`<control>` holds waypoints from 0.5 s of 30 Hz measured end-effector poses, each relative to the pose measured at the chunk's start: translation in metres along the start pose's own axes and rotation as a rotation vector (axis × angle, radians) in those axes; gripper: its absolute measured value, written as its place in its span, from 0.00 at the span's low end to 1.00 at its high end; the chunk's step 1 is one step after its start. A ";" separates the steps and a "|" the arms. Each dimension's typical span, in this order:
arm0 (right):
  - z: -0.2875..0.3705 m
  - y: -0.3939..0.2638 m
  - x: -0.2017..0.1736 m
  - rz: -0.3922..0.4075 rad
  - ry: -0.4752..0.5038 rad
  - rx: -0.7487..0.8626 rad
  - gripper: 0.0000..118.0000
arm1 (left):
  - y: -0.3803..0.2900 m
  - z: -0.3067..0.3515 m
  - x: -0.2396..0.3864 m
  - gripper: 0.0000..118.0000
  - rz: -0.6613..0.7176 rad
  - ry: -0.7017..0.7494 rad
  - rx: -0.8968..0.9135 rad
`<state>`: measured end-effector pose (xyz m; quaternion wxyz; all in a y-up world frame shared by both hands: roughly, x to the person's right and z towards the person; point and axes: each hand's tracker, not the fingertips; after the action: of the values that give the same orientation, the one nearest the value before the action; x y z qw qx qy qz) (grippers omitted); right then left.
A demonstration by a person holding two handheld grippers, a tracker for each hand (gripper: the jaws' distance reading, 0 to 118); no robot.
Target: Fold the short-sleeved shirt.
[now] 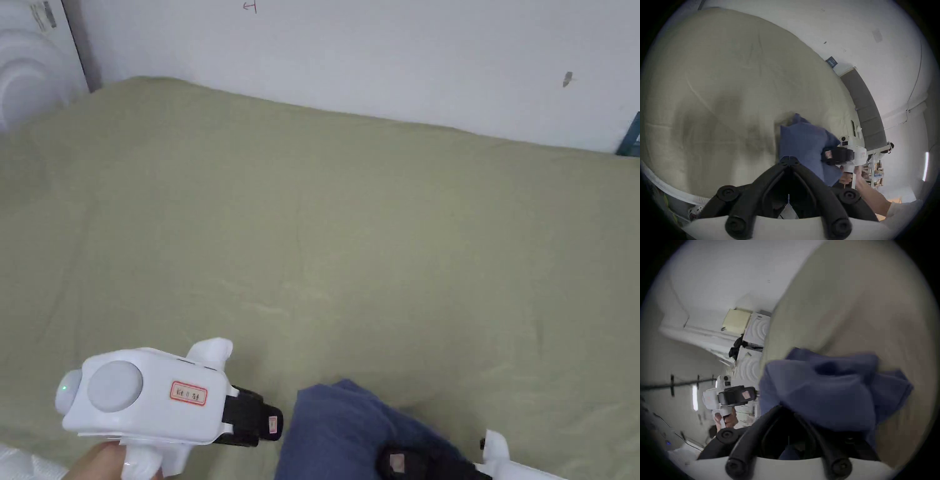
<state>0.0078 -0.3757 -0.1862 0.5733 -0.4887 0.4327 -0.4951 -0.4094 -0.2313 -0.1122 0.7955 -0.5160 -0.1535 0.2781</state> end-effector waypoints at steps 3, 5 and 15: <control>0.002 -0.004 -0.013 0.050 -0.081 0.014 0.00 | 0.002 -0.004 -0.003 0.00 0.005 -0.018 -0.016; 0.002 -0.004 -0.013 0.063 -0.094 0.007 0.00 | 0.006 -0.008 -0.009 0.19 0.046 -0.084 -0.031; -0.001 -0.006 -0.016 0.028 -0.075 0.006 0.00 | 0.013 -0.074 -0.033 0.81 0.197 -0.450 -0.132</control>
<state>0.0038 -0.3601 -0.1807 0.5977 -0.4992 0.4162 -0.4695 -0.4003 -0.3020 -0.1537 0.6748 -0.5044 -0.2936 0.4516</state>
